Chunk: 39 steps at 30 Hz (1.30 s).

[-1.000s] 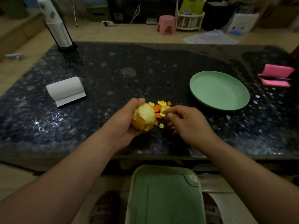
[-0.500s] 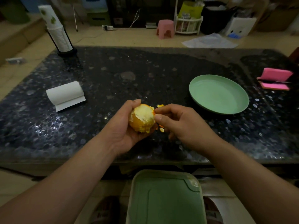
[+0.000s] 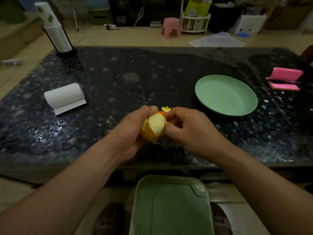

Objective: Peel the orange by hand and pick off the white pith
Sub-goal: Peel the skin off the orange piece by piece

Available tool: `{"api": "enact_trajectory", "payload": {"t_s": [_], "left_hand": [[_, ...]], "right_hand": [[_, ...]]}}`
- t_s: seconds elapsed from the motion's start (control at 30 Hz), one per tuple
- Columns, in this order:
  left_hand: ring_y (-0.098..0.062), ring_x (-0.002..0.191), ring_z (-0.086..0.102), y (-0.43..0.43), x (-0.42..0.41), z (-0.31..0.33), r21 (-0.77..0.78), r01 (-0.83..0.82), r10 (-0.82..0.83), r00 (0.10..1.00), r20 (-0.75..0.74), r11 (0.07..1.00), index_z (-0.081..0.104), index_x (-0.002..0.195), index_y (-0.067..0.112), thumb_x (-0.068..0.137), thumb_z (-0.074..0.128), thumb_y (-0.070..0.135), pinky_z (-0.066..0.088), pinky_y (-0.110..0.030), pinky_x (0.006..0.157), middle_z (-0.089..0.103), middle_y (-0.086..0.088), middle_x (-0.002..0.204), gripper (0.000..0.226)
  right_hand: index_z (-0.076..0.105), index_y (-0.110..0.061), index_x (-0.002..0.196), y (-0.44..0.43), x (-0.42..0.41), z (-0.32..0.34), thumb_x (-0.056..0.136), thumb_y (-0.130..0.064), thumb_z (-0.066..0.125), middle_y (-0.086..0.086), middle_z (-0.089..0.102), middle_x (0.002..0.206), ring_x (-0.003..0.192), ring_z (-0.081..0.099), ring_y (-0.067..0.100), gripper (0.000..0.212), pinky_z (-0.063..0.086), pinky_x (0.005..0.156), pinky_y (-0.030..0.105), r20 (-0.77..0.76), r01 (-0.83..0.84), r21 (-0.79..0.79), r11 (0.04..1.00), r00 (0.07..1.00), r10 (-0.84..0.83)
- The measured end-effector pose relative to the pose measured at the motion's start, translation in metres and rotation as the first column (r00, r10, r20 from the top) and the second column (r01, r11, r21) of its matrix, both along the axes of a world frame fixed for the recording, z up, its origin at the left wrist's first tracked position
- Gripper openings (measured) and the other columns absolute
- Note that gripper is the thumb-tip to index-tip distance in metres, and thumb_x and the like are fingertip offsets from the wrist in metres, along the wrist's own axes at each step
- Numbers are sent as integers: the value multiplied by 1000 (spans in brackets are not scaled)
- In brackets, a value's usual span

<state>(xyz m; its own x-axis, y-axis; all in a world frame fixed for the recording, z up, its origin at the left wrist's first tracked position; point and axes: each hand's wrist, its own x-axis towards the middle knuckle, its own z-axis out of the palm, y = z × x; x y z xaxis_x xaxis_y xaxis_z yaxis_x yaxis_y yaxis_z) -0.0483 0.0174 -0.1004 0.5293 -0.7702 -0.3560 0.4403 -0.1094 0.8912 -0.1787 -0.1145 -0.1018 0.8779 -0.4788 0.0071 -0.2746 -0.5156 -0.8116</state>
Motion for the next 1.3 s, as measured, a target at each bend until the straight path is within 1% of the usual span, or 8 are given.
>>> {"api": "enact_trajectory", "payload": {"t_s": [0.17, 0.33, 0.53, 0.7, 0.87, 0.93, 1.1, 1.3], "left_hand": [[-15, 73, 64, 0, -5, 0, -23, 23, -22, 999, 28, 999, 73, 87, 23, 102, 57, 31, 52, -30, 61, 68, -3, 85, 23], [-13, 71, 66, 2, -4, 2, -19, 41, -41, 999, 4, 999, 79, 72, 29, 102, 57, 34, 53, -29, 60, 70, 0, 82, 37], [-15, 74, 65, 0, -6, 0, 12, 27, -28, 1000, 10, 1000, 76, 86, 26, 102, 58, 35, 54, -30, 61, 70, -3, 88, 26], [-13, 70, 66, 3, -2, 0, 1, 20, -20, 1000, -3, 1000, 77, 79, 27, 102, 58, 35, 54, -29, 57, 70, 0, 82, 31], [-15, 75, 67, 1, -4, -4, 11, 39, -39, 999, 24, 999, 72, 99, 21, 102, 58, 35, 55, -30, 61, 71, -3, 88, 19], [-18, 79, 66, 0, -3, -5, -14, 39, -38, 999, 5, 999, 71, 100, 19, 102, 58, 35, 55, -33, 65, 70, -6, 92, 21], [-24, 85, 68, 3, 5, -3, -40, 30, -35, 992, -122, 999, 74, 95, 18, 98, 59, 40, 52, -38, 76, 71, -11, 99, 27], [-25, 80, 71, 8, 12, -7, -96, 46, -78, 930, -360, 994, 73, 113, 6, 85, 61, 45, 60, -33, 68, 73, -17, 99, 49]], "right_hand": [[73, -27, 101, 8, -1, -3, 94, -20, 71, -14, 69, 69, 58, 63, 2, 11, 46, 54, 16, 66, 57, -67, 996, 996, -53], [72, -26, 115, 5, -4, 1, 100, -22, 65, -11, 74, 81, 68, 69, 2, 17, 53, 61, 18, 18, -7, -45, 999, 1000, 8], [72, -28, 105, 6, 1, -7, 98, -21, 69, -9, 72, 75, 63, 65, 6, 10, 54, 59, 29, 59, 37, -109, 993, 998, -31], [73, -29, 119, 3, 1, -7, 103, -22, 62, -8, 73, 81, 68, 68, 11, 20, 58, 64, 37, 22, -9, -91, 996, 1000, 11], [75, -26, 109, 2, 2, -8, 97, -16, 65, -8, 72, 75, 63, 65, 7, 18, 53, 58, 27, 33, 37, -98, 994, 999, -34], [75, -26, 104, 1, 3, -7, 95, -13, 67, -7, 70, 71, 58, 62, 5, 18, 49, 53, 23, 58, 60, -44, 997, 997, -58], [75, -28, 107, -2, 0, -4, 102, -12, 64, 0, 77, 80, 69, 73, 17, 20, 60, 62, 36, 91, 27, 167, 986, 995, -43], [74, -7, 108, -5, 11, -5, 101, 3, 58, 8, 73, 78, 65, 65, 13, 20, 52, 55, 23, 111, -9, 646, 763, 990, -82]]}}
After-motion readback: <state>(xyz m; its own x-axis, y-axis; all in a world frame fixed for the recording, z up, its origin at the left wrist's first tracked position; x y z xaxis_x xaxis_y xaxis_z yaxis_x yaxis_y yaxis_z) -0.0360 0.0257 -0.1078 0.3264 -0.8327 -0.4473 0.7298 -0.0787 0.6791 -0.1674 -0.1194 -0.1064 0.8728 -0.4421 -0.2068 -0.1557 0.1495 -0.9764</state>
